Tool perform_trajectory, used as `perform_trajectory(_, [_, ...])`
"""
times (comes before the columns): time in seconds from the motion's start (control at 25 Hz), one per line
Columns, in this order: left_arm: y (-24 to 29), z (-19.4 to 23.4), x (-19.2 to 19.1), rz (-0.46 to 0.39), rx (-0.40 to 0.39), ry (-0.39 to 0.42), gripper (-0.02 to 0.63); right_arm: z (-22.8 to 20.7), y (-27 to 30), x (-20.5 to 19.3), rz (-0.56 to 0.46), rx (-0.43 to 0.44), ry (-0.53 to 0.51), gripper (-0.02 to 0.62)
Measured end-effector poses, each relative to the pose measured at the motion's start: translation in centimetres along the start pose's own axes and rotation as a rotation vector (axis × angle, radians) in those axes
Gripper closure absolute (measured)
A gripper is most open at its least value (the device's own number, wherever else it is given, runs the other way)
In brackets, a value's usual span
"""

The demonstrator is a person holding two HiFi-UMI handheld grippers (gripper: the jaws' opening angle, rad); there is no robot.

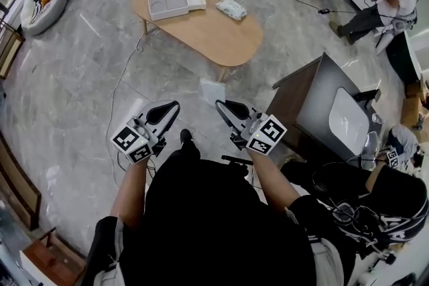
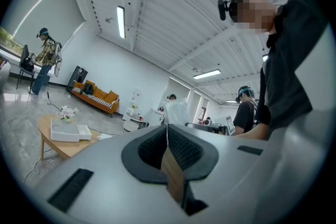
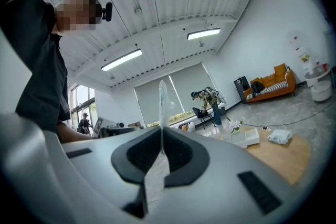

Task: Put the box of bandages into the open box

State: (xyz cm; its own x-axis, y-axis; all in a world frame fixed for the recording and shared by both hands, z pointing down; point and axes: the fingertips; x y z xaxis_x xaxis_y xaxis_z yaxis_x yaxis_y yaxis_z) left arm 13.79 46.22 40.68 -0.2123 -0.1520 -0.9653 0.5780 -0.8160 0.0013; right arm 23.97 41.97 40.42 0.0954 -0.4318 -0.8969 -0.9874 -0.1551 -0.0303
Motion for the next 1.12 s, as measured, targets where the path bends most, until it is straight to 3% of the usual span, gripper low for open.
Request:
perform_trajectory(0.32, [2.2, 7.9, 1.5, -0.010, -0.068, -0.012, 0.586, -5.0, 6.7, 3.1, -0.005, -0.047, -0.051, 0.575])
perform_trajectory(0.68, [5.6, 15.3, 2.1, -0.014, -0.075, -0.039, 0.586, -11.5, 11.4, 5.3, -0.005, -0.065, -0.043, 0.575])
perform_trajectory(1.12, [13.4, 25.5, 5.9, 0.015, -0.012, -0.017, 0.586, -22.8, 18.6, 11.2, -0.014, 0.010, -0.004, 0.575])
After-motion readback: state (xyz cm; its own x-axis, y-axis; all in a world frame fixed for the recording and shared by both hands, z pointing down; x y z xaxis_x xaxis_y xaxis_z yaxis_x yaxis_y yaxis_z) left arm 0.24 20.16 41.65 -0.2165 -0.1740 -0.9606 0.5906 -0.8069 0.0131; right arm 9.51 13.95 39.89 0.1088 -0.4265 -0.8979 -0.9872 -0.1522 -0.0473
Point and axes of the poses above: the fingertips, and each gripper's own axes: y forward along the fingers, z to its left, x out of its top, and after that the axes turned 7 degrees about y, right-handed
